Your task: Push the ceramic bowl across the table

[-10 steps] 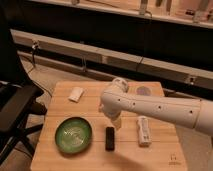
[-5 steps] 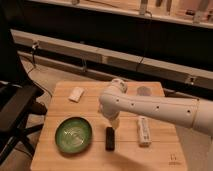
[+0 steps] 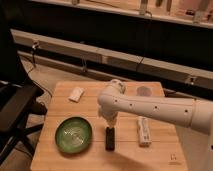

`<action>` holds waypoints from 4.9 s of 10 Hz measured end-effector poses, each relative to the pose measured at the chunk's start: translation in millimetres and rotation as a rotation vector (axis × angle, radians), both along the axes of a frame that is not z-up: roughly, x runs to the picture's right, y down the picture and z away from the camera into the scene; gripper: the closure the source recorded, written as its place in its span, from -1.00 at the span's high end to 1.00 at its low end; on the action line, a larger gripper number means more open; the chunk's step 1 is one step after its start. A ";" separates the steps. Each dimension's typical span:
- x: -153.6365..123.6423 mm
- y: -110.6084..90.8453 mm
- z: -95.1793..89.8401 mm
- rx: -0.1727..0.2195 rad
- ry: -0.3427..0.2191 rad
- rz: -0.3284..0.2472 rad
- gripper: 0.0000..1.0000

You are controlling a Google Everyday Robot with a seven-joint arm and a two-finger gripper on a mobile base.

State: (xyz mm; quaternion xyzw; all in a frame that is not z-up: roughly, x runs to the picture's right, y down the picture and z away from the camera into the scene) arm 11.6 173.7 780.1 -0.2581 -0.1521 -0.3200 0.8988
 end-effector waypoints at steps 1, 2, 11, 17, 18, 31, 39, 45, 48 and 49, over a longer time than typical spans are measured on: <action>-1.5 1.6 0.5 -0.001 -0.005 -0.001 -0.35; -3.5 3.7 1.0 -0.002 -0.011 -0.003 -0.59; -16.0 13.1 8.5 -0.015 -0.053 -0.054 -0.97; -26.8 18.4 13.7 -0.031 -0.087 -0.091 -0.97; -30.5 19.8 15.0 -0.034 -0.097 -0.098 -0.97; -52.0 28.5 20.1 -0.071 -0.148 -0.152 -0.97; -64.9 32.0 21.0 -0.089 -0.169 -0.176 -0.97; -73.6 34.3 20.5 -0.102 -0.180 -0.188 -0.97; -79.4 35.6 19.9 -0.108 -0.188 -0.194 -0.97; -80.8 36.0 19.8 -0.110 -0.190 -0.196 -0.97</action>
